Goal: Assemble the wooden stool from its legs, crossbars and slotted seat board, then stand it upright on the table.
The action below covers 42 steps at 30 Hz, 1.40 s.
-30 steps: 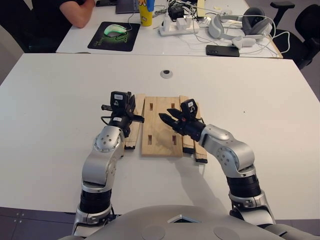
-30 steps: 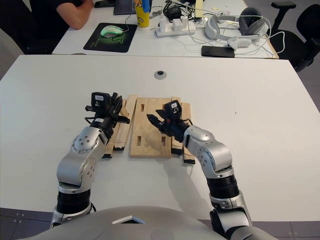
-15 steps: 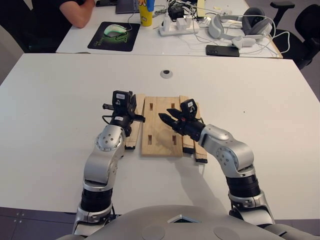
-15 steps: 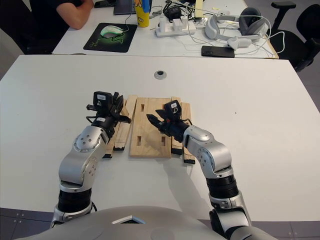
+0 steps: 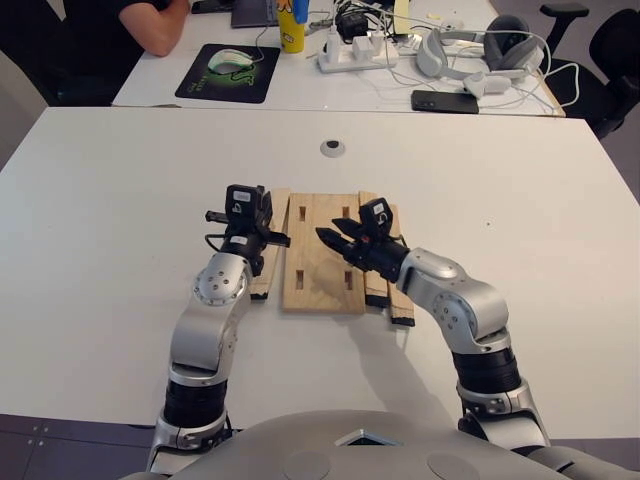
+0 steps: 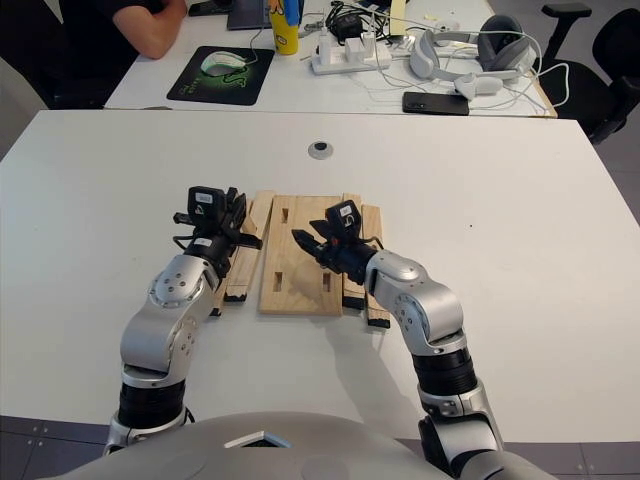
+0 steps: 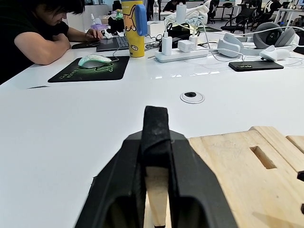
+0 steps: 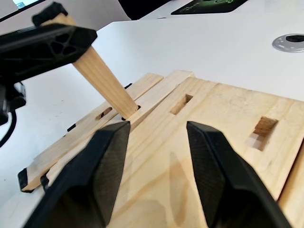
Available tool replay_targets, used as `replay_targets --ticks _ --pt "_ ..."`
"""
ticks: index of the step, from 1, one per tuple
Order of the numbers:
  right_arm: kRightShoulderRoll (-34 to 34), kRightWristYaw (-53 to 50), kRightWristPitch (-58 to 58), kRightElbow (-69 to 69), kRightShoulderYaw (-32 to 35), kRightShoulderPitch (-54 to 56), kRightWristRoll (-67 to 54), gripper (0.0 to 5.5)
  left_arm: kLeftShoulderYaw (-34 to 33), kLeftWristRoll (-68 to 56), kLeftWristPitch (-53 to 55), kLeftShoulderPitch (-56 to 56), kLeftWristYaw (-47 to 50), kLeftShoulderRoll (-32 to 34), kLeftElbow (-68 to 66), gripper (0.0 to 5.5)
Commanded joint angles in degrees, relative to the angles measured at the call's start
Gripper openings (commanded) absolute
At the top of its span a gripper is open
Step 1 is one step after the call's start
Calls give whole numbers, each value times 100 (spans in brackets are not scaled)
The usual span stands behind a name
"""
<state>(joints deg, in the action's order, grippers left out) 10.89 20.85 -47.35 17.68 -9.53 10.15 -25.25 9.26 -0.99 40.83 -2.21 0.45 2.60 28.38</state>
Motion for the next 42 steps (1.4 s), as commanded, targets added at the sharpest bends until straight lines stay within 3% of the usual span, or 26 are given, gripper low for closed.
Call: replay_targets --ticks 1,34,35,42 --pt "25 -52 -153 159 21 54 -5 219 19 1 346 146 -95 51 -512 41" --pt "35 -12 40 -62 -75 39 156 219 -90 -128 -3 -72 -505 236 -546 41" --pt "35 2 45 -65 -91 25 168 219 -108 -125 -78 -90 -492 227 -519 78" --pt "39 122 122 -193 -172 -54 245 219 -159 -57 -641 -252 -552 285 -524 176"
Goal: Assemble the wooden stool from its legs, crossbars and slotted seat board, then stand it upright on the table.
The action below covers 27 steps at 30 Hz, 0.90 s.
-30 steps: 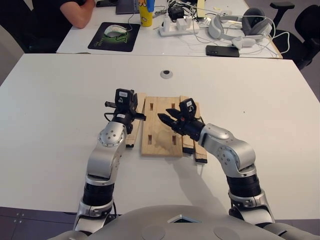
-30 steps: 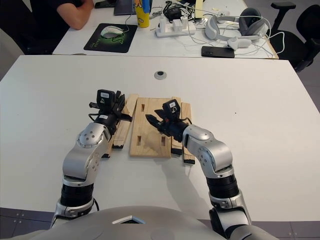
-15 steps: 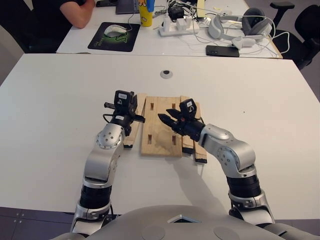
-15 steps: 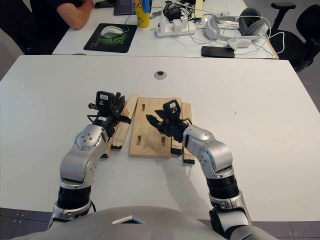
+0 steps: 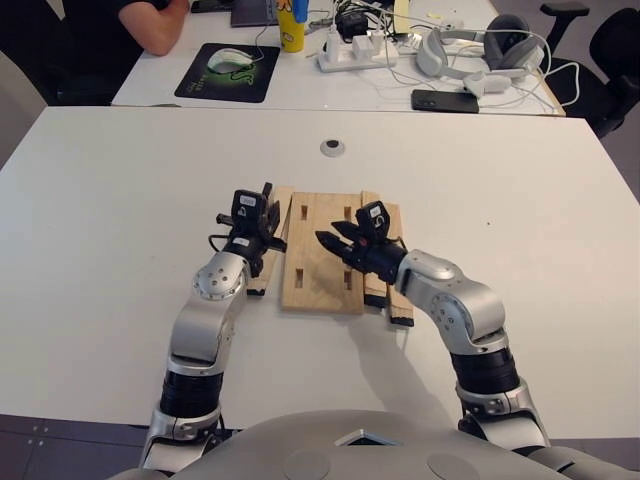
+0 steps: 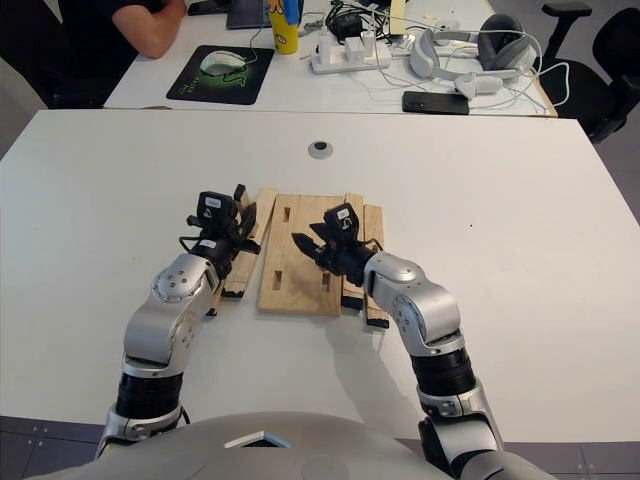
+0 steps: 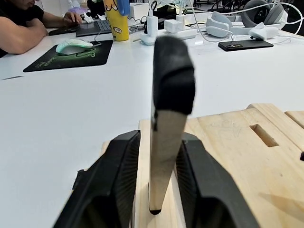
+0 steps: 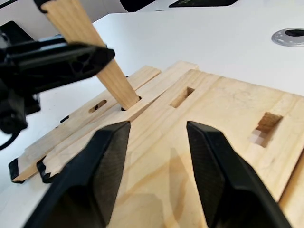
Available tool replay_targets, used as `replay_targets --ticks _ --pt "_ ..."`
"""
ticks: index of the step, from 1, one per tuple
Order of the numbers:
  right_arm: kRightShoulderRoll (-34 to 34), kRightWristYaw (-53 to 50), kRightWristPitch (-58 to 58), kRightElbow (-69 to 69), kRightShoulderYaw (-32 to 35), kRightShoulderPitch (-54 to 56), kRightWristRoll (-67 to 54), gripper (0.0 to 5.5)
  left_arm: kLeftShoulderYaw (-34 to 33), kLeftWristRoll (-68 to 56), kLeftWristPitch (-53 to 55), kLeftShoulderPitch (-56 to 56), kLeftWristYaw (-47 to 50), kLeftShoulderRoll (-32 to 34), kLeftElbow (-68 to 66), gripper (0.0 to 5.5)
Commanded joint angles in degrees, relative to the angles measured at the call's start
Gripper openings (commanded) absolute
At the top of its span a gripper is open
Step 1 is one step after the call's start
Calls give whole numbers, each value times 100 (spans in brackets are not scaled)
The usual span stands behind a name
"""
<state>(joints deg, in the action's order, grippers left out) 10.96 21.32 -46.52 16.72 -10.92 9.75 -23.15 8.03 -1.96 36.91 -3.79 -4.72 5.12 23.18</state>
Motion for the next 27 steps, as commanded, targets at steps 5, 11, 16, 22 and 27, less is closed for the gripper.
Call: replay_targets --ticks 5,11,16,22,27 --pt "45 124 126 -213 -50 -33 81 219 -17 92 -501 -168 -95 104 -10 239" --pt "34 144 352 -572 -120 -60 231 219 -114 -65 -627 -645 -305 185 528 320" --pt "-62 156 388 -718 -119 13 298 219 -503 -228 -451 -1463 -457 376 868 332" --pt "-164 72 549 -876 -70 84 378 219 -722 -846 -83 -1957 -646 126 218 251" --pt "-260 5 714 -956 -57 106 505 219 -715 -1017 -142 -2033 -853 181 -398 182"
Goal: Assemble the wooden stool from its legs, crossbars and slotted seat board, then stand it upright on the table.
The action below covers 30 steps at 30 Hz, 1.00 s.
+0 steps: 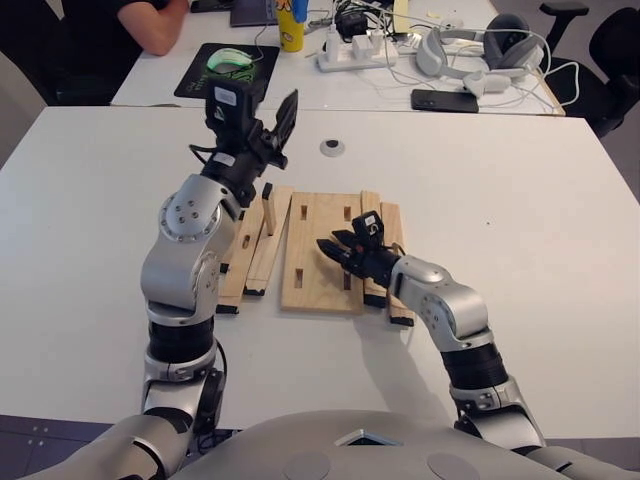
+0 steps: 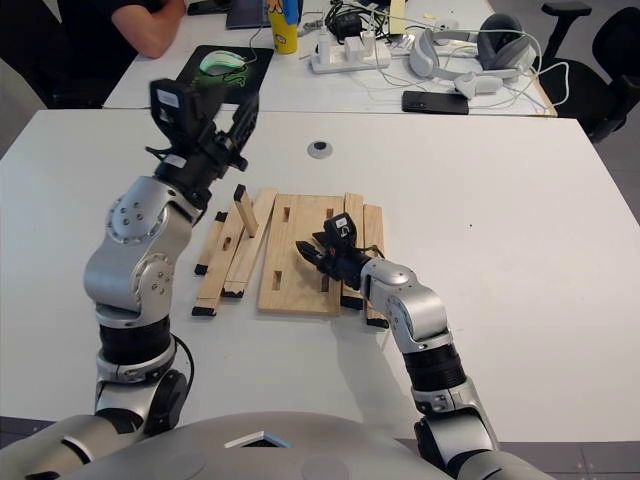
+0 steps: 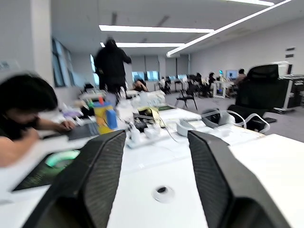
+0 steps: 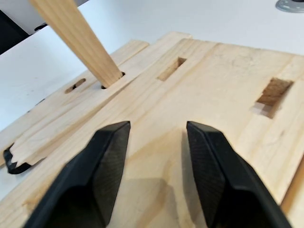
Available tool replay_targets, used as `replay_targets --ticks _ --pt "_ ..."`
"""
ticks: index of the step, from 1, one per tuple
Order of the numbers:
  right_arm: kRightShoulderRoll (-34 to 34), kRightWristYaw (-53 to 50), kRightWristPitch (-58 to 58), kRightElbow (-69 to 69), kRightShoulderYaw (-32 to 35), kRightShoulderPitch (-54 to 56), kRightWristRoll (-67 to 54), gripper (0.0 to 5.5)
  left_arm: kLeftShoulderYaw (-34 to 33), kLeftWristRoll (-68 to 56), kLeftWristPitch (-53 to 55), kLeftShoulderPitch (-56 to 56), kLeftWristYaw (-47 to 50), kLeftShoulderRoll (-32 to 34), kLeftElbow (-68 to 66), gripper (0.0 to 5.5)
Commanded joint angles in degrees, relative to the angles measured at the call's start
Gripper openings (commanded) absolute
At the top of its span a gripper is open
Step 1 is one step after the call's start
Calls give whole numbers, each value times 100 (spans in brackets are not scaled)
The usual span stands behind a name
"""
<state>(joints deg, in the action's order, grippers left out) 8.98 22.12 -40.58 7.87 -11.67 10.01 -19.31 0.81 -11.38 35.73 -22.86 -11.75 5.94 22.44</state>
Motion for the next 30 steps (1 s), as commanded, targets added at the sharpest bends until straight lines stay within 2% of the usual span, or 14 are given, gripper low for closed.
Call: replay_targets --ticks 1,13,17,26,30 --pt "-86 -85 166 -73 30 56 130 219 -16 -79 -82 -154 -175 115 -430 166" --pt "-221 -152 317 -128 72 22 166 219 -68 -180 -164 -565 -289 154 -734 4" --pt "-193 -96 292 -137 51 55 150 219 -272 -166 -96 -806 -46 225 -397 4" --pt "-122 -66 160 11 50 52 102 219 642 -6 778 605 -278 411 -1048 4" --pt "-131 -37 67 84 22 82 58 219 579 189 582 632 -179 573 -1129 4"
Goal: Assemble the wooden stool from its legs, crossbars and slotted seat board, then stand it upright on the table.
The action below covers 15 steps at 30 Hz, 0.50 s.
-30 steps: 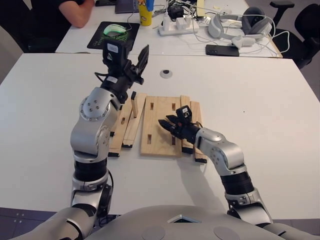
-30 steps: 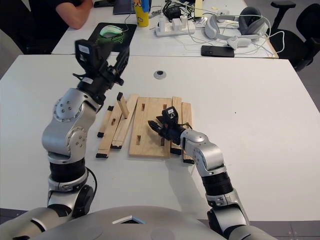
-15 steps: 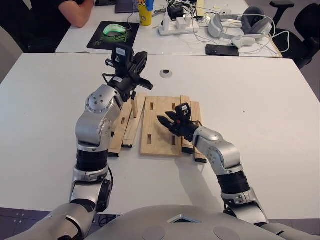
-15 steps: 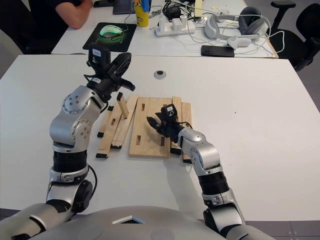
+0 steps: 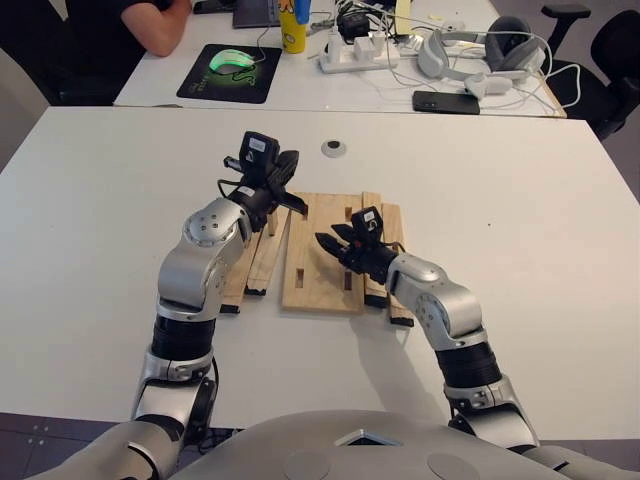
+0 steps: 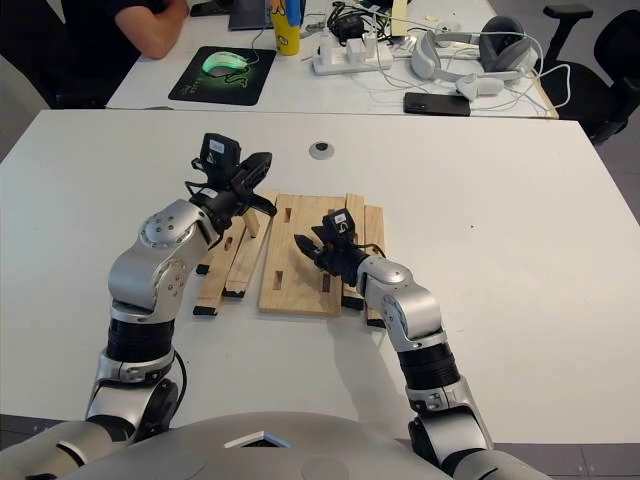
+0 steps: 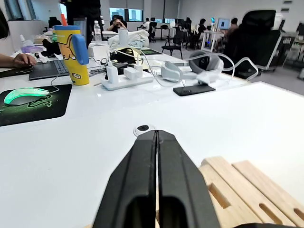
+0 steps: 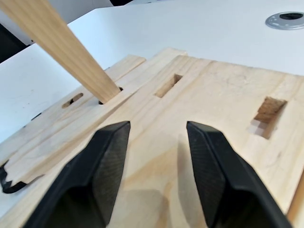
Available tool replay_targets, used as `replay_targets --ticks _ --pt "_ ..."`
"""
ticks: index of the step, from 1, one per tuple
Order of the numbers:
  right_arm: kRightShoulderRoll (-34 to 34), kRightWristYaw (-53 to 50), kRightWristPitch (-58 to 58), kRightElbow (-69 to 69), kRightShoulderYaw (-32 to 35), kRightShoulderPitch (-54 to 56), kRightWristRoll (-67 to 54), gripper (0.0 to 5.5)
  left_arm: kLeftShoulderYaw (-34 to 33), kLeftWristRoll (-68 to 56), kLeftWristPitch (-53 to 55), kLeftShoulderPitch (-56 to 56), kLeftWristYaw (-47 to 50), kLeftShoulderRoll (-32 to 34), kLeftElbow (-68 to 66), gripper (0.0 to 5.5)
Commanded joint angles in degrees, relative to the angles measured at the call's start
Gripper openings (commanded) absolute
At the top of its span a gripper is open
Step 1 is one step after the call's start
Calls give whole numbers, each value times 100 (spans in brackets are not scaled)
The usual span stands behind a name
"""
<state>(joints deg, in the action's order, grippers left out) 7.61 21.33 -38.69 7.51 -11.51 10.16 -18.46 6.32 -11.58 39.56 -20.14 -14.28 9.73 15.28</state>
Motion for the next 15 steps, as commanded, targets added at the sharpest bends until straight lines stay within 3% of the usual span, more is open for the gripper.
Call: replay_targets --ticks 1,15 --pt "6 45 -129 132 13 61 -34 219 -52 207 123 281 105 181 -388 4" --pt "-9 71 26 -99 3 27 45 219 -792 -22 -19 -1379 601 -110 625 4"
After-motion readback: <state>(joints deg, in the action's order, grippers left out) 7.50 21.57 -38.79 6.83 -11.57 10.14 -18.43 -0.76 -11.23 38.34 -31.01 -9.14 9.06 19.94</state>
